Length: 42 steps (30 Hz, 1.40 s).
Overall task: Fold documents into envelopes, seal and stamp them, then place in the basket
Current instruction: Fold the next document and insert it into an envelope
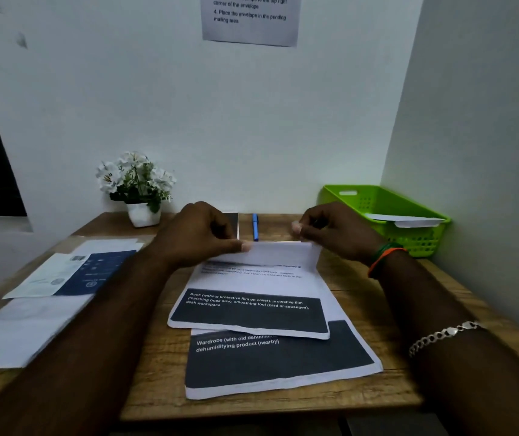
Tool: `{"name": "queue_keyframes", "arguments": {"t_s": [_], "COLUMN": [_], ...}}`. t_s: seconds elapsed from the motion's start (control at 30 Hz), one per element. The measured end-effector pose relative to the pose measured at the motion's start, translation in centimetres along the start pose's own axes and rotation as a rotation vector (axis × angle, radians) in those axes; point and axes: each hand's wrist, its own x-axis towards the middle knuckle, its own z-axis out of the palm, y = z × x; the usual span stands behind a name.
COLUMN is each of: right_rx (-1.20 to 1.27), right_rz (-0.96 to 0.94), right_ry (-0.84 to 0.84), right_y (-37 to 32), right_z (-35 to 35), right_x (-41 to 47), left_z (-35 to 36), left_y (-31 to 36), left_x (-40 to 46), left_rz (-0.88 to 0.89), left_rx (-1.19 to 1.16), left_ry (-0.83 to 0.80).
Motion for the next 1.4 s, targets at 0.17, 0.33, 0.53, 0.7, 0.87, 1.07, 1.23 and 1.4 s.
{"name": "queue_keyframes", "arguments": {"t_s": [0.17, 0.33, 0.53, 0.7, 0.87, 1.07, 1.23, 1.4], "right_rx": [-0.056, -0.228, -0.231, -0.204, -0.147, -0.126, -0.119, -0.074], "right_rz": [0.023, 0.071, 0.072, -0.053, -0.158, -0.12, -0.057, -0.057], "right_ry": [-0.188, -0.293, -0.31, -0.193, -0.045, -0.003, 0.007, -0.019], "right_y": [0.2, 0.1, 0.0, -0.7, -1.2, -0.6, 0.5, -0.2], "right_z": [0.9, 2.0, 2.6, 3.6, 3.4, 2.2, 0.3, 1.0], "right_x": [-0.1, -0.2, 0.0, 0.1, 0.5, 0.8, 0.4, 0.3], "left_z": [0.5, 1.9, 2.3, 2.9, 3.7, 2.7, -1.0, -0.2], "left_y": [-0.1, -0.3, -0.6, -0.3, 0.6, 1.1, -2.0, -0.6], "left_x": [-0.1, -0.2, 0.2, 0.7, 0.9, 1.0, 0.6, 0.4], "left_rz": [-0.08, -0.072, -0.065, -0.017, 0.047, 0.055, -0.122, -0.046], "left_rx": [0.031, 0.182, 0.113, -0.013, -0.049, 0.114, 0.076, -0.123], "left_ry": [-0.173, -0.35, -0.374, -0.143, 0.061, 0.117, 0.177, 0.229]}}
